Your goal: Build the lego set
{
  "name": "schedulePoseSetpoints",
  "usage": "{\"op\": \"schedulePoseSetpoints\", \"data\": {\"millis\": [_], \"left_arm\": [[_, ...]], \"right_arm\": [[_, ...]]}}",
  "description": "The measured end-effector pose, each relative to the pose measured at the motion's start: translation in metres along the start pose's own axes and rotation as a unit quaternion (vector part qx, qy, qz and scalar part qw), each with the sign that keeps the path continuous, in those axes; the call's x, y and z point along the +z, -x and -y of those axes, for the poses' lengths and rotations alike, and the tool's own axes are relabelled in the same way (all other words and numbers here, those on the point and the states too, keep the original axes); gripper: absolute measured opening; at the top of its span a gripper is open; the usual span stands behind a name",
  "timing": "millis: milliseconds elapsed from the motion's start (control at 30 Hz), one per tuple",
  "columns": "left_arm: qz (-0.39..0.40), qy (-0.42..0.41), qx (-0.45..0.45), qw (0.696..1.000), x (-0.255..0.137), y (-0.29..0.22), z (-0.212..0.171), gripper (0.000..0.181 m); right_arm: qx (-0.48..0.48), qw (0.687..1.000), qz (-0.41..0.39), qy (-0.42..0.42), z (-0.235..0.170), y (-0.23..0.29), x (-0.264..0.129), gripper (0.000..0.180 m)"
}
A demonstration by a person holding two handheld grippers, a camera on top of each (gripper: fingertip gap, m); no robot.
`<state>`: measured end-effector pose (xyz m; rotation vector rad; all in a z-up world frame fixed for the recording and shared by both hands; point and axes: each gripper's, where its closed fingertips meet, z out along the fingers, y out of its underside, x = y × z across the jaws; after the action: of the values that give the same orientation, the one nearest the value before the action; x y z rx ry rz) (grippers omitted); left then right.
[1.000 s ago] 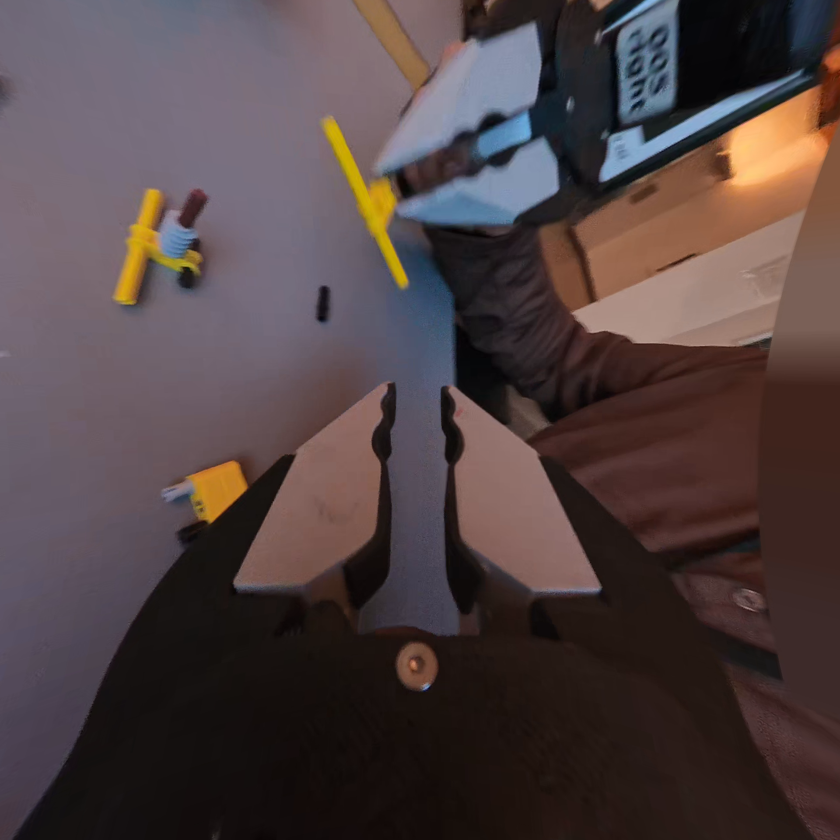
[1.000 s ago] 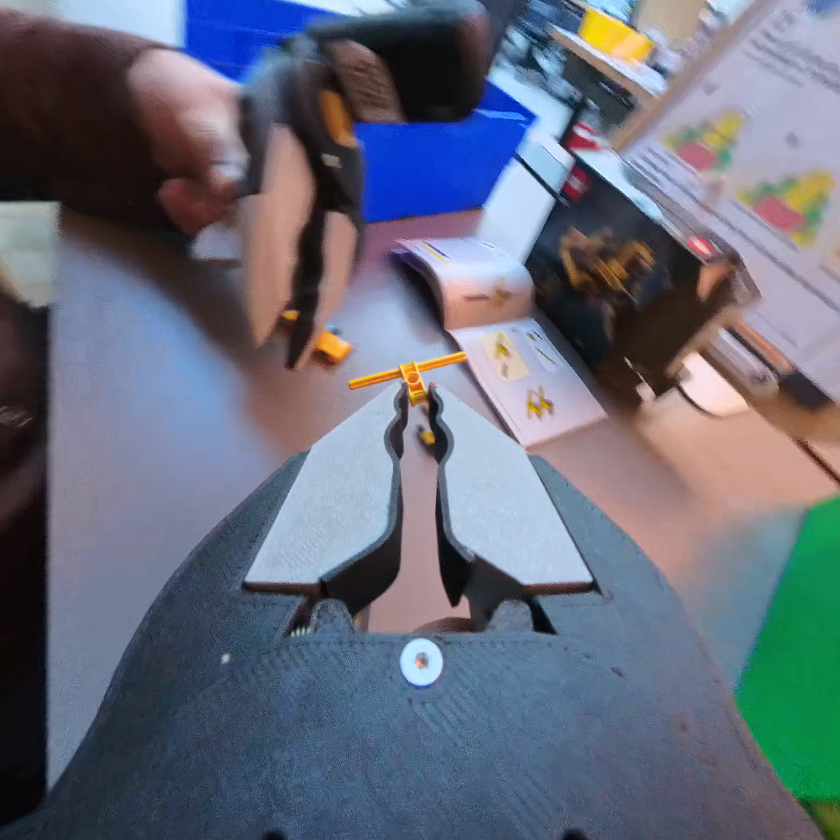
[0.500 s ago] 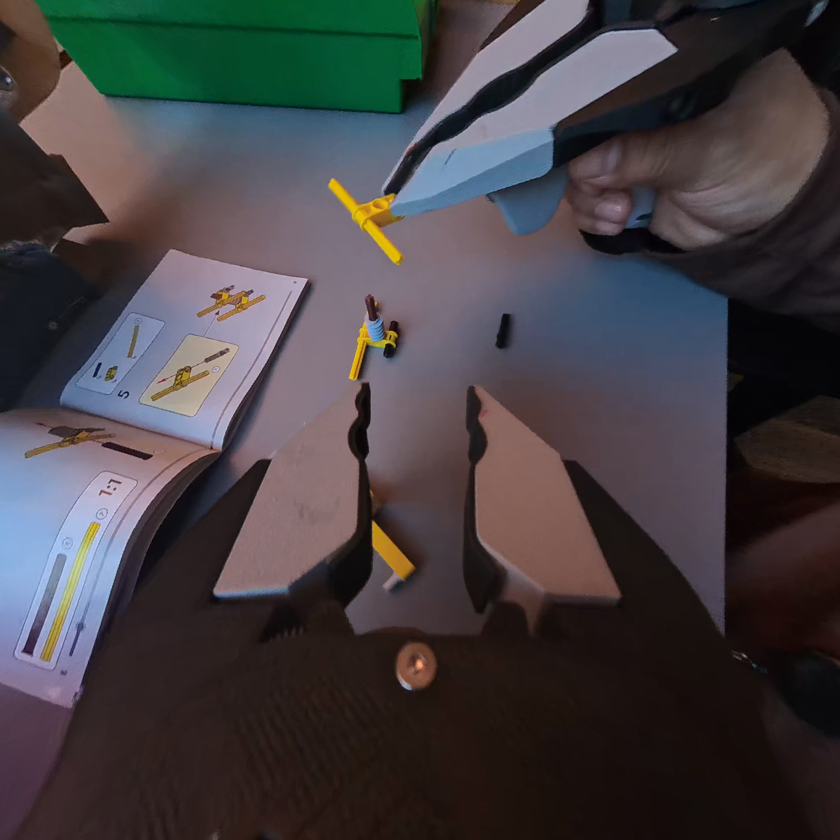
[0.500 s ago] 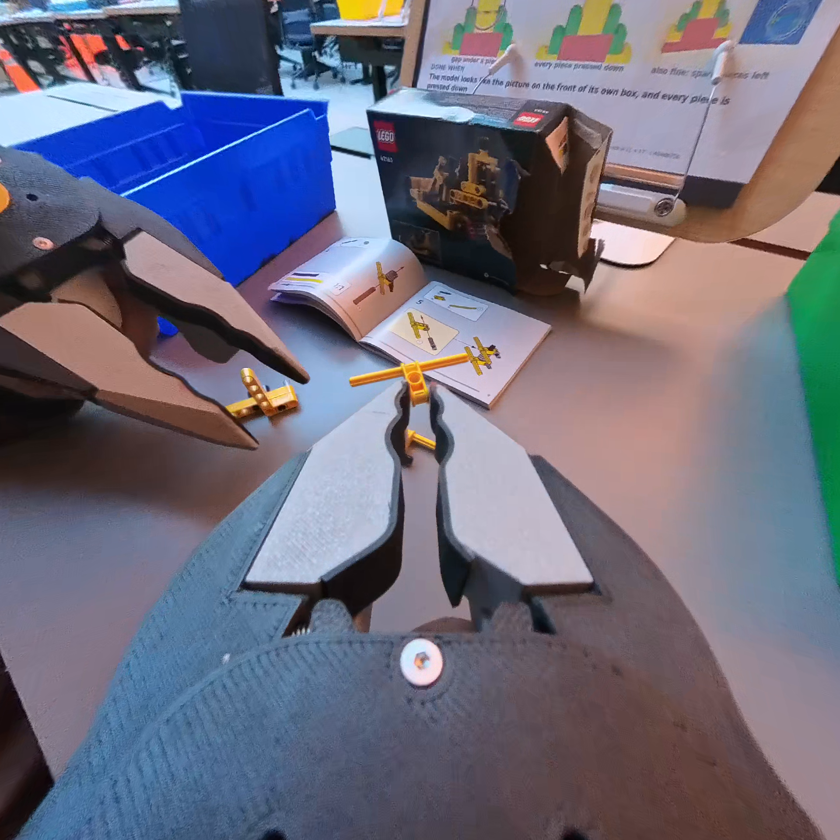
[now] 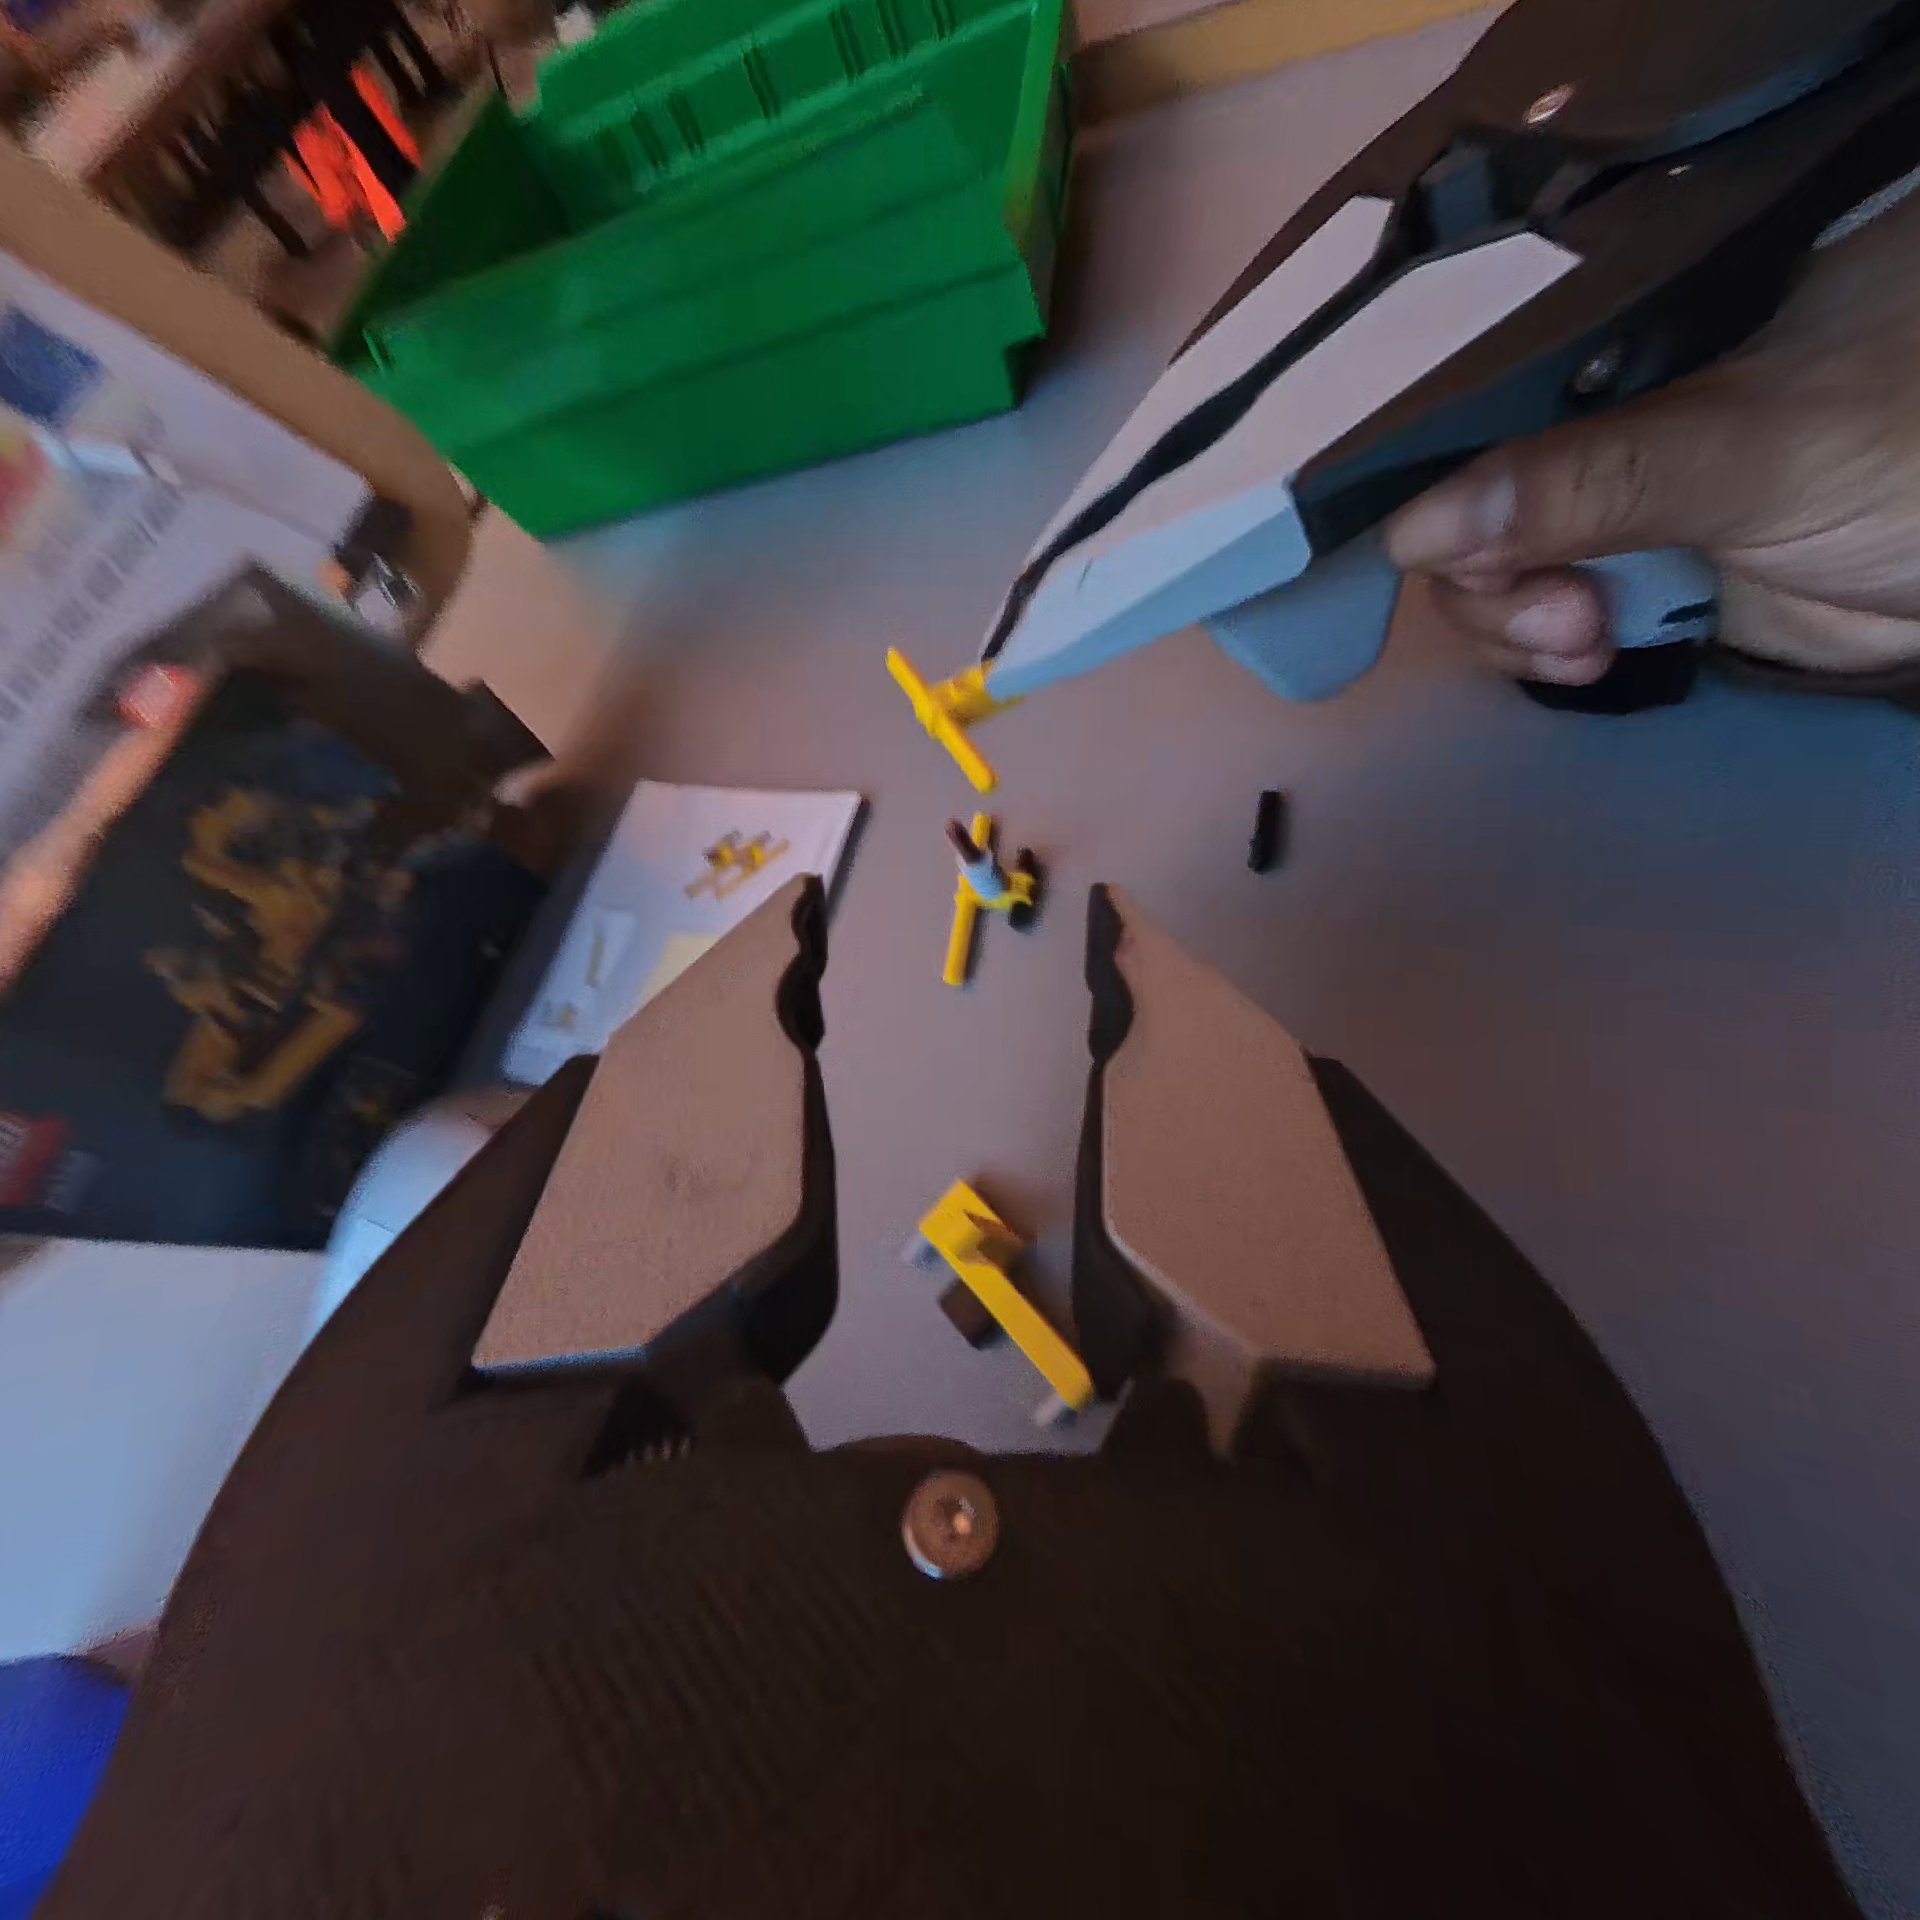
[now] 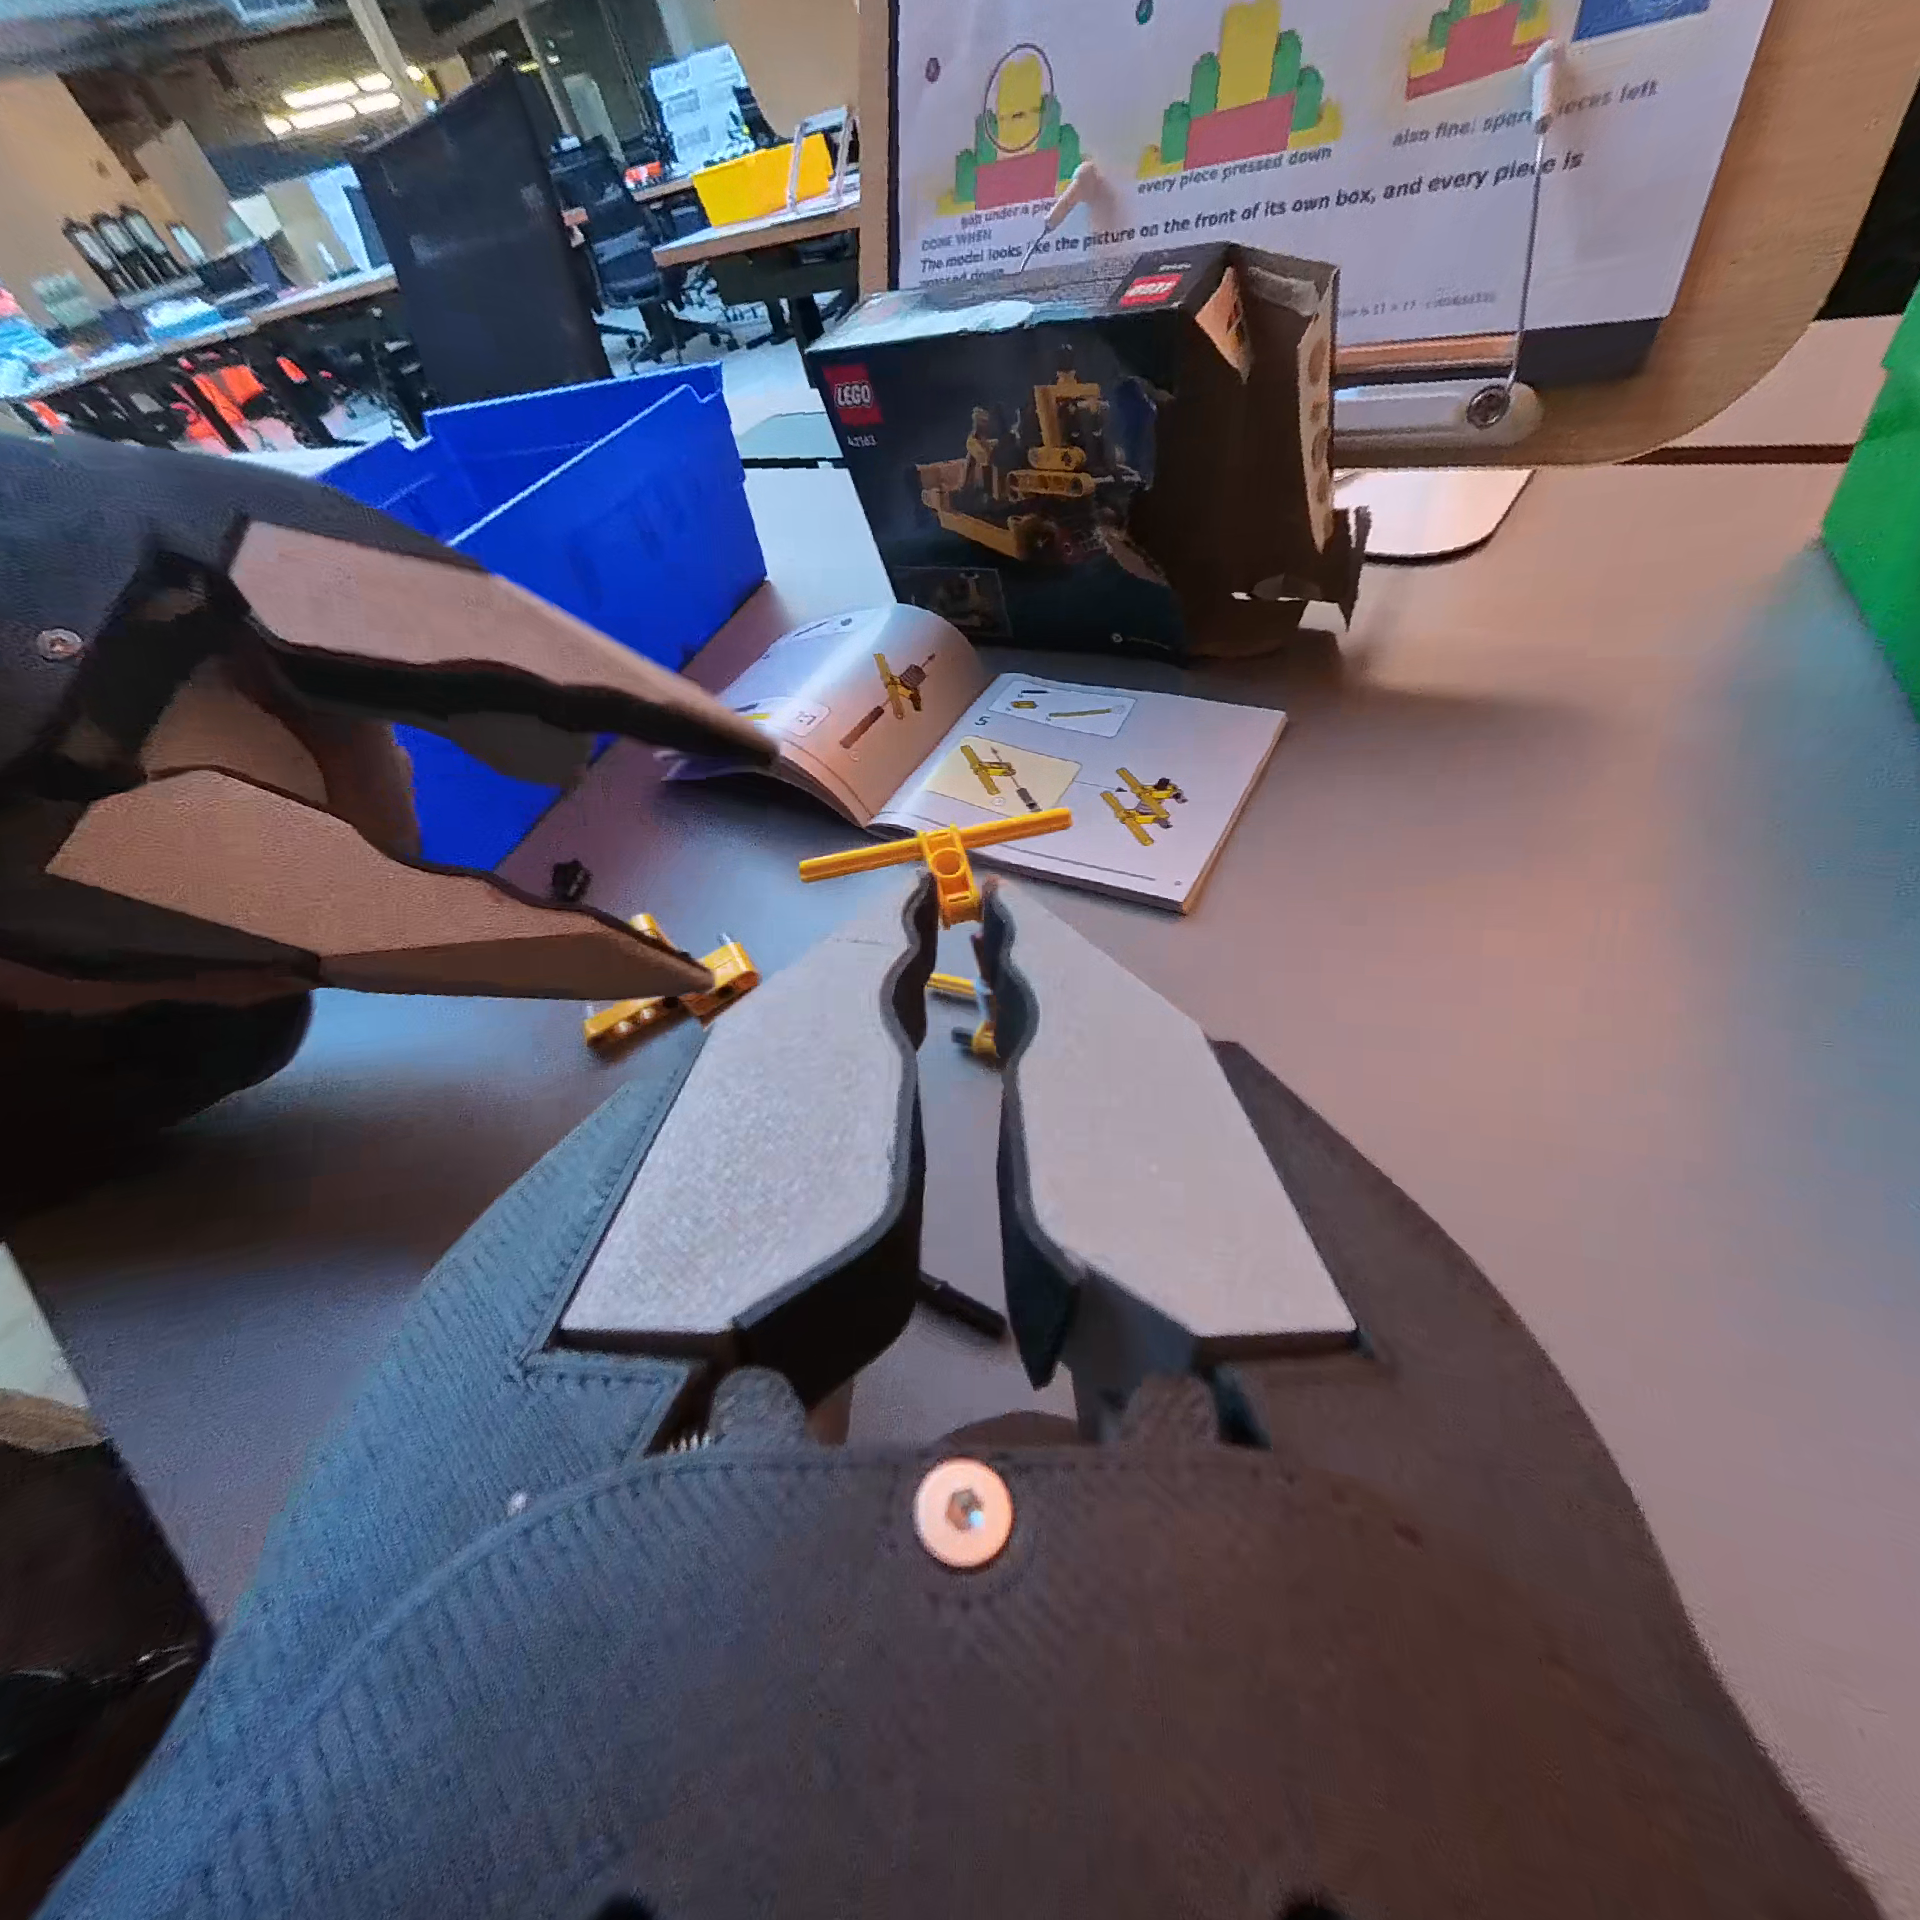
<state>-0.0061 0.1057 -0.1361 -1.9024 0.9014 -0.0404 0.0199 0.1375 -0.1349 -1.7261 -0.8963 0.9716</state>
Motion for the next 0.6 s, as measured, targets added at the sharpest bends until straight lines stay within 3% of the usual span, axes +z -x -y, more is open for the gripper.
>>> {"op": "schedulePoseSetpoints", "data": {"millis": [67,233,367,600], "left_arm": [[0.037,-0.010,0.074,0.997,0.003,0.006,0.011,0.049],[0.088,0.005,0.252,0.964,0.021,0.007,0.014,0.030],[0.059,-0.026,0.254,0.965,0.024,-0.003,0.013,0.018],[0.073,-0.044,0.302,0.949,0.019,-0.003,0.010,0.005]], "right_arm": [[0.007,1.000,0.006,0.004,0.000,0.005,-0.001,0.005],[0.009,1.000,0.021,0.020,0.003,0.015,-0.004,0.005],[0.013,0.998,0.038,0.041,0.001,0.021,-0.006,0.005],[0.015,0.997,0.064,0.042,0.004,0.032,-0.005,0.005]]}}
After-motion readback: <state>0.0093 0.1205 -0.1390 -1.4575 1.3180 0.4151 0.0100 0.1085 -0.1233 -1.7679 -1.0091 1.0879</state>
